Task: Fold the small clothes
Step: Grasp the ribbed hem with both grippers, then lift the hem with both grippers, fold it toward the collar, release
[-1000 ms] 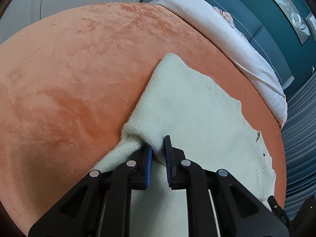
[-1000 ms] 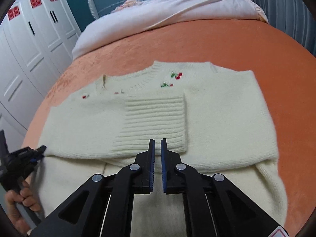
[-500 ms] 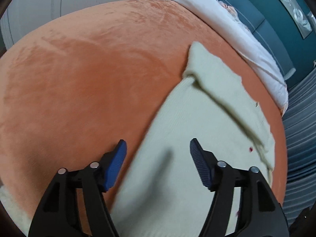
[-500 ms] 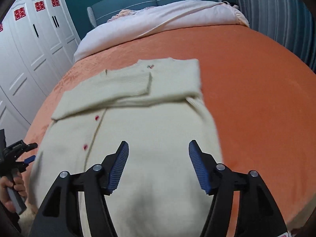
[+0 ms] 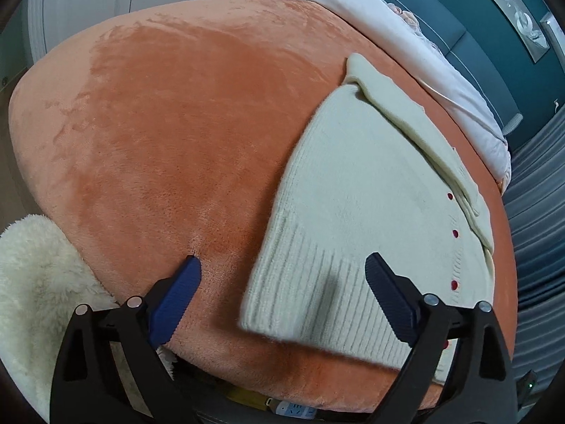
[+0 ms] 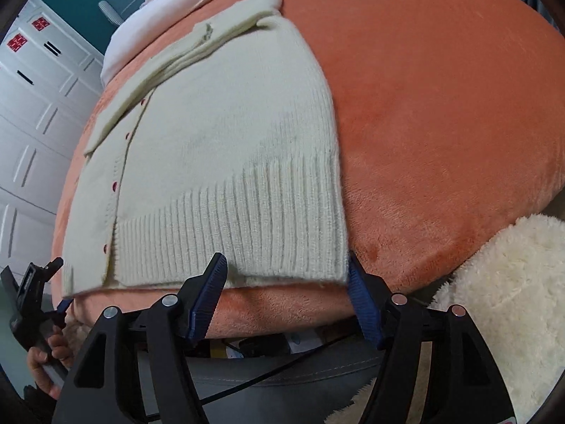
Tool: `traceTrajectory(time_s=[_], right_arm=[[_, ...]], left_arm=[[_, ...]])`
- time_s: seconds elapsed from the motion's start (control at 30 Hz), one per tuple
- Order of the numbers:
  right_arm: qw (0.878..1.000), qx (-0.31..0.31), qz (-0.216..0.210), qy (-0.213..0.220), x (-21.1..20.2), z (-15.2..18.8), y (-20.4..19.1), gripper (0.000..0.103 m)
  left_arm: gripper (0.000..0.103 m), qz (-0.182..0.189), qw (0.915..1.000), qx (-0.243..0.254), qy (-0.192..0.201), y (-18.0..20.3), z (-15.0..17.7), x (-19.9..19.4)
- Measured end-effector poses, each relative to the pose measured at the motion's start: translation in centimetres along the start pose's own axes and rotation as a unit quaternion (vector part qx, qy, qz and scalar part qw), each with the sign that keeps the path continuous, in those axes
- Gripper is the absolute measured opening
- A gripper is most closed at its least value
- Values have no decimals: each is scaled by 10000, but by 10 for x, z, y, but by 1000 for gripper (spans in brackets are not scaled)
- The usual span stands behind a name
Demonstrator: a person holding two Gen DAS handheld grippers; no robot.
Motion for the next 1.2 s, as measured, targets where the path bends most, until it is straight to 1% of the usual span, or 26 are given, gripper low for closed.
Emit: traceTrajectory(time_s=[0.07, 0.13, 0.2, 0.27, 0.33, 0.4, 0.43, 0.47, 0.5, 0.57, 0.6, 0.63, 0.73, 0.8, 0.83, 0.87, 0.9, 0.97, 1.0, 1.03, 1.07, 1.1, 1.13, 1.2], right_arm=[[10000, 11, -33, 56, 1, -2, -2, 72], [9999, 15, -84, 102, 0, -1, -2, 73], [9997, 76, -178, 145, -1, -2, 0, 73], [9988, 232, -377, 223, -2, -6, 2, 73], [9961, 473, -661, 345, -3, -10, 5, 73], [9923, 646, -957, 457, -5, -12, 7, 72], [9914, 665, -1014, 491, -5, -13, 5, 69], [9916, 645, -1009, 491, -5, -13, 1, 65], [9924, 599, -961, 479, -4, -12, -2, 62], [9935, 510, -883, 500, -4, -13, -5, 54], [9937, 492, -872, 503, -4, -13, -5, 53], [9936, 495, -872, 512, -4, -13, -6, 53], [9931, 563, -899, 510, -4, -12, -5, 54], [9930, 588, -905, 481, -2, -12, -4, 55], [9929, 587, -923, 473, -1, -13, -4, 58], [9927, 576, -950, 467, -1, -13, -6, 62], [9927, 551, -970, 464, 0, -13, -7, 63], [9934, 474, -931, 482, 1, -13, -11, 67], [9939, 432, -889, 492, 2, -14, -13, 67], [9943, 391, -852, 508, 2, -15, -15, 63], [9945, 377, -822, 537, 1, -16, -15, 40], [9944, 374, -838, 526, 1, -17, -15, 19], [9940, 437, -892, 454, 0, -19, -15, 10], [9899, 646, -1131, 564, -11, -25, -10, 9]], left_arm=[[94, 94, 9999, 25, -96, 4, 2, 0], [96, 170, 9997, 7, -193, 7, 4, 1], [96, 107, 9996, 88, -232, 12, 4, 3], [96, 65, 9994, 172, -285, 16, 4, 6], [93, 208, 9993, 96, -306, 20, 2, 5], [76, 418, 9987, -74, -289, 21, -1, 3], [68, 528, 9981, -166, -279, 22, -3, 3], [50, 609, 9974, -218, -310, 22, -4, 5], [37, 655, 9969, -236, -369, 22, -5, 7], [22, 556, 9972, -264, -426, 20, -5, 10], [21, 487, 9975, -265, -435, 19, -6, 11], [21, 424, 9978, -264, -446, 18, -6, 11], [25, 238, 9984, -151, -497, 18, -6, 10], [49, 229, 9982, -116, -546, 18, -6, 10], [55, 278, 9981, -153, -522, 18, -6, 10], [70, 322, 9979, -204, -517, 17, -6, 10], [77, 386, 9976, -273, -513, 16, -6, 11], [80, 445, 9971, -379, -493, 16, -7, 15], [76, 457, 9969, -404, -487, 16, -7, 16], [69, 494, 9968, -410, -476, 17, -9, 16], [40, 626, 9958, -401, -527, 19, -11, 15], [11, 769, 9934, -445, -722, 19, -12, 17], [10, 831, 9917, -537, -818, 18, -14, 16], [9, 962, 9907, -600, -753, 17, -19, 3]])
Point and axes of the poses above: each gripper's, at about its wrist camera, not at the fingertips, and x roughly the way its jaws point, y to its right, z to its underside, the point moved 3 cm from there along x, roughly the way its jaws point, and after that the axes turned 6 degrees about y, right-handed, at the moved point
